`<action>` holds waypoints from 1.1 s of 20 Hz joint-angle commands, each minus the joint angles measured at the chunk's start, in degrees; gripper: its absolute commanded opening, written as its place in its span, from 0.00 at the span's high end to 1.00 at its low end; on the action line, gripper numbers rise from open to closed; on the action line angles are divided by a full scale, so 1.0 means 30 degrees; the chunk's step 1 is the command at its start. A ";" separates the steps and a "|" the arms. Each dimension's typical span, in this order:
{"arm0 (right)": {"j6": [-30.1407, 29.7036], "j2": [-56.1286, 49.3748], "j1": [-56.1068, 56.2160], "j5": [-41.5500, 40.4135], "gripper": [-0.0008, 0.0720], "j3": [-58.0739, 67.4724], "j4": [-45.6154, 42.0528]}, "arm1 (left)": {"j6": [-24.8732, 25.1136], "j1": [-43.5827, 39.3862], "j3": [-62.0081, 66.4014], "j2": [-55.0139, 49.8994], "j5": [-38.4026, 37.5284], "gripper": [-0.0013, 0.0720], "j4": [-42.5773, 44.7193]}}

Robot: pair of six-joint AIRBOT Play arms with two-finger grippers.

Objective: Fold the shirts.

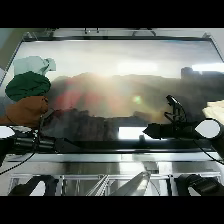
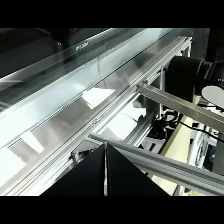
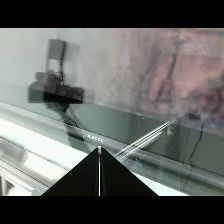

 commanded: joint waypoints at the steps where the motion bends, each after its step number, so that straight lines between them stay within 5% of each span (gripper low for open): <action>1: 0.0007 0.0015 0.0015 0.0007 0.97 -0.0007 0.0000 | 0.0124 0.0007 0.0015 -0.0772 0.0087 0.96 0.0015; 10: 0.0007 0.0015 0.0015 0.0007 0.97 -0.0007 0.0000 | -0.0634 0.0007 0.0015 0.3031 0.2047 0.95 0.0044; 12: 0.0007 0.0015 0.0015 0.0000 0.97 -0.0007 0.0000 | -0.1836 0.0015 0.0029 0.4466 0.3024 0.51 0.0058; 15: 0.0007 0.0015 0.0015 0.0000 0.97 -0.0007 0.0000 | -0.3271 0.0175 0.0874 0.5931 0.4335 0.50 0.0226; 16: 0.0007 0.0015 0.0015 0.0007 0.97 -0.0007 0.0000 | -0.3570 0.0546 0.1639 0.5989 0.4503 0.18 0.0226; 17: 0.0007 0.0015 0.0015 0.0000 0.97 -0.0007 0.0000 | -0.3942 0.1122 0.2535 0.5741 0.4605 0.01 0.0233; 22: 0.0007 0.0015 0.0015 0.0000 0.97 -0.0007 0.0000 | -0.2616 0.5056 0.9173 0.1457 0.5136 0.00 0.0423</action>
